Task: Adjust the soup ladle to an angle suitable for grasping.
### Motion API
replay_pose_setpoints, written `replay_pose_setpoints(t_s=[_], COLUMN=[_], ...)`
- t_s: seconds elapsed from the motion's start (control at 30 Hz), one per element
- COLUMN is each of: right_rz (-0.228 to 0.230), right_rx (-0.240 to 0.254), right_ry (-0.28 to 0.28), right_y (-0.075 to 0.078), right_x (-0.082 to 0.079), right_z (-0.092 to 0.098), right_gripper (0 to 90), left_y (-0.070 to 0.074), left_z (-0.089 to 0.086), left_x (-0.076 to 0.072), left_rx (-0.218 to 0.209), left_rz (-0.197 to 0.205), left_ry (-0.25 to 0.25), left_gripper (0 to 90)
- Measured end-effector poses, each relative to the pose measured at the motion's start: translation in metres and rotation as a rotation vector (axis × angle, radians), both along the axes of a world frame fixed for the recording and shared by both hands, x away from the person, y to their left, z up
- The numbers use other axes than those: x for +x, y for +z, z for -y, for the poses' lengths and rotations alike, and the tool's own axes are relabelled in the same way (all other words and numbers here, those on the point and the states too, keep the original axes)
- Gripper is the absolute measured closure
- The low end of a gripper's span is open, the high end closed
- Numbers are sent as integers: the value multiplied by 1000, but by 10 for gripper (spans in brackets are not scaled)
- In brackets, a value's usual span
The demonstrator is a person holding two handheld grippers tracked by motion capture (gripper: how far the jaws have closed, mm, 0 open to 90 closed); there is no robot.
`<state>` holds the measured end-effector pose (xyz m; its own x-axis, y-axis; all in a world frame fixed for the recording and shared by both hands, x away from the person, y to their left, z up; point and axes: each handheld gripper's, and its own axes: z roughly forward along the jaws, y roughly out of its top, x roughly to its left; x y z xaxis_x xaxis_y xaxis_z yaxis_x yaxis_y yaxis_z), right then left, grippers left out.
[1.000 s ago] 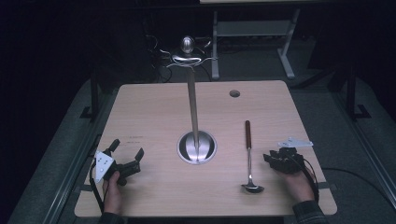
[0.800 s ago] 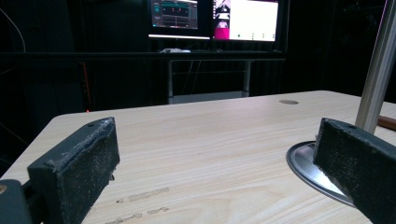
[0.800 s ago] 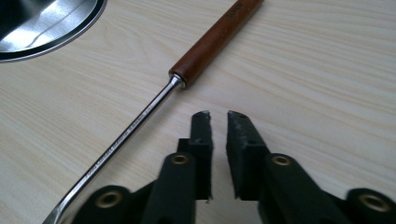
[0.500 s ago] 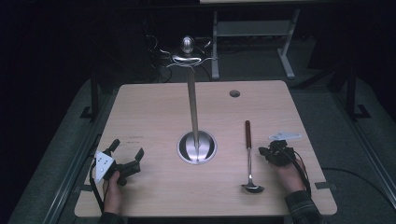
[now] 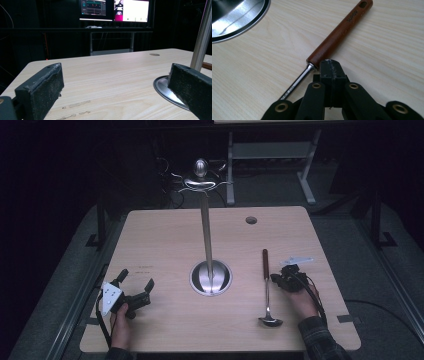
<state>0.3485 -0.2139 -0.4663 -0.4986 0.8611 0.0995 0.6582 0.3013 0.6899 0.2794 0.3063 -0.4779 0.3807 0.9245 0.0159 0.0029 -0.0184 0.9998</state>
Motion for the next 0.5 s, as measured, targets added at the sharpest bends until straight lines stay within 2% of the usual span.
replay_pose_setpoints(t_s=[0.5], right_rz=[-7], right_rx=[4], right_ry=[20], right_y=[0], right_x=[8], right_z=[-8], right_gripper=[896], left_y=[0], left_z=[0], left_x=[0], left_rx=[7], left_rz=[-1], left_ry=[0], left_gripper=[0])
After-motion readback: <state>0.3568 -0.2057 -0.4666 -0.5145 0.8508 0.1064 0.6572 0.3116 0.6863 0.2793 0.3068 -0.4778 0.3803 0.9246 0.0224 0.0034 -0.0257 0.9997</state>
